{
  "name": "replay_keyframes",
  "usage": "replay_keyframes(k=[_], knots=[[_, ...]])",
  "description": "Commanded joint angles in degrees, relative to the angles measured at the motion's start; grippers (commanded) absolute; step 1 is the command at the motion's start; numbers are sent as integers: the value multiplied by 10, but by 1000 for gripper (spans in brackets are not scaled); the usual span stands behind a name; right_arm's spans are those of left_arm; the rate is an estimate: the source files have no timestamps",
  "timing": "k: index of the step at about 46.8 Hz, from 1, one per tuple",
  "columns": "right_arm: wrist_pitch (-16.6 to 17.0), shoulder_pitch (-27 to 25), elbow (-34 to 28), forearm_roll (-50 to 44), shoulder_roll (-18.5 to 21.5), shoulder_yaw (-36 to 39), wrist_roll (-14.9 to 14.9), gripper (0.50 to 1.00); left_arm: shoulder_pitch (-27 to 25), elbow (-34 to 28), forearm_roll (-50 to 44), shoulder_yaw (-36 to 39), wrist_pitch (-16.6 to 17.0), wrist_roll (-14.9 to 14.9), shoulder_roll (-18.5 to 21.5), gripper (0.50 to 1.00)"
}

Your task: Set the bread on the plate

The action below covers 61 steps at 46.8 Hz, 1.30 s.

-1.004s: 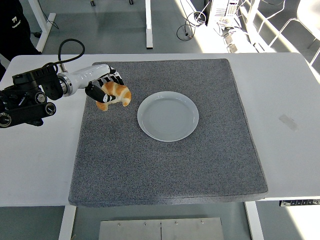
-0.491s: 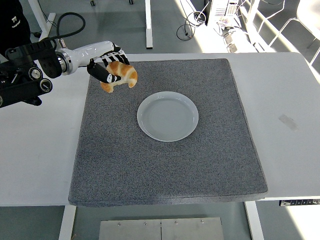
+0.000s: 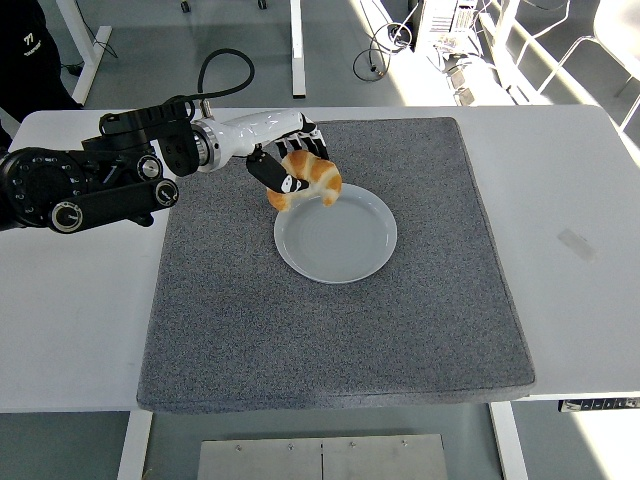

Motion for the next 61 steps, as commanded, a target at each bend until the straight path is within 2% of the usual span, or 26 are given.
replay_keyframes(k=[1, 11, 23, 33, 46, 57, 61], knots=[[0, 0, 0, 0, 0, 0, 0, 1000, 4, 9, 2, 2, 0, 0, -13, 601], [0, 0, 0, 0, 0, 0, 0, 1000, 31, 75, 24, 4, -1, -2, -57, 601], [0, 0, 0, 0, 0, 0, 0, 1000, 43, 79, 24, 4, -1, -3, -71, 601], [0, 0, 0, 0, 0, 0, 0, 1000, 64, 110, 31, 6, -1, -5, -100, 604], [0, 0, 0, 0, 0, 0, 0, 1000, 75, 117, 32, 13, -1, -5, -106, 611], [0, 0, 0, 0, 0, 0, 0, 1000, 79, 119, 32, 13, -1, -5, -111, 686], [0, 0, 0, 0, 0, 0, 0, 1000, 81, 119, 25, 12, -1, -4, -109, 802]])
